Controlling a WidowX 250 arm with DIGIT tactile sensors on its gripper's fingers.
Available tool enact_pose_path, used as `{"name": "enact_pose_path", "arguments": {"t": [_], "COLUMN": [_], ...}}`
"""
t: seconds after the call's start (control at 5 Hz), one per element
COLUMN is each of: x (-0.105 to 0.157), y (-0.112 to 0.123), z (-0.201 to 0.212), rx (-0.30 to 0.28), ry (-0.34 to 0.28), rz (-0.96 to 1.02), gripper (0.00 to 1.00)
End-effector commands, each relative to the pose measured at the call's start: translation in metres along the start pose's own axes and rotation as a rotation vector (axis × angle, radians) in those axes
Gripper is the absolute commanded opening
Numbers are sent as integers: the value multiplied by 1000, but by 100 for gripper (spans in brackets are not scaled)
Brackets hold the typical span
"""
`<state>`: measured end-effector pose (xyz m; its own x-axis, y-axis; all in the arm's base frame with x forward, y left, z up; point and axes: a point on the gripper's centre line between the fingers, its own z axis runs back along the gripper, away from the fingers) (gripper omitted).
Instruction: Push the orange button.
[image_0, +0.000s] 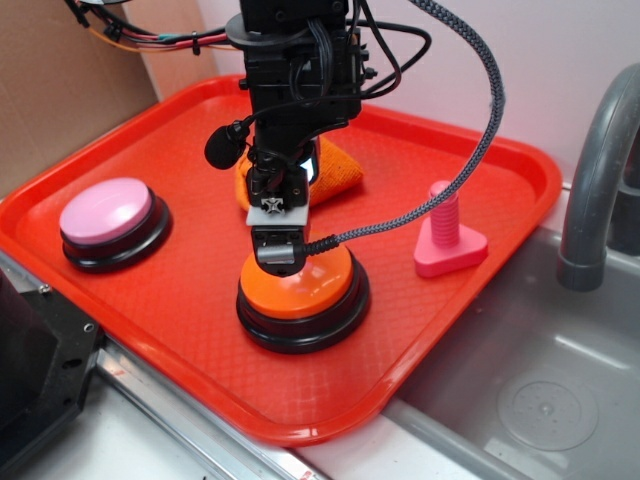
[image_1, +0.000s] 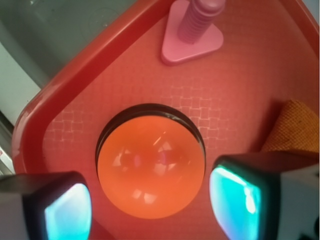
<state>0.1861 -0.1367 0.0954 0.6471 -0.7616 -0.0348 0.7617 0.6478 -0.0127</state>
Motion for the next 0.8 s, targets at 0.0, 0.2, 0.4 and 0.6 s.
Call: {"name": "enact_pose_path", "arguments": {"t": [0.0,0.2,0.4,0.6], "x": [3,2,0,-1], "y": [-8,-9,-10,-12], "z": [29,34,41,47], "rx": [3,-3,3,8], "ry": [-85,-87,-91,-94], "rz": [-1,9,19,25], "gripper": [100,100,100,100]}}
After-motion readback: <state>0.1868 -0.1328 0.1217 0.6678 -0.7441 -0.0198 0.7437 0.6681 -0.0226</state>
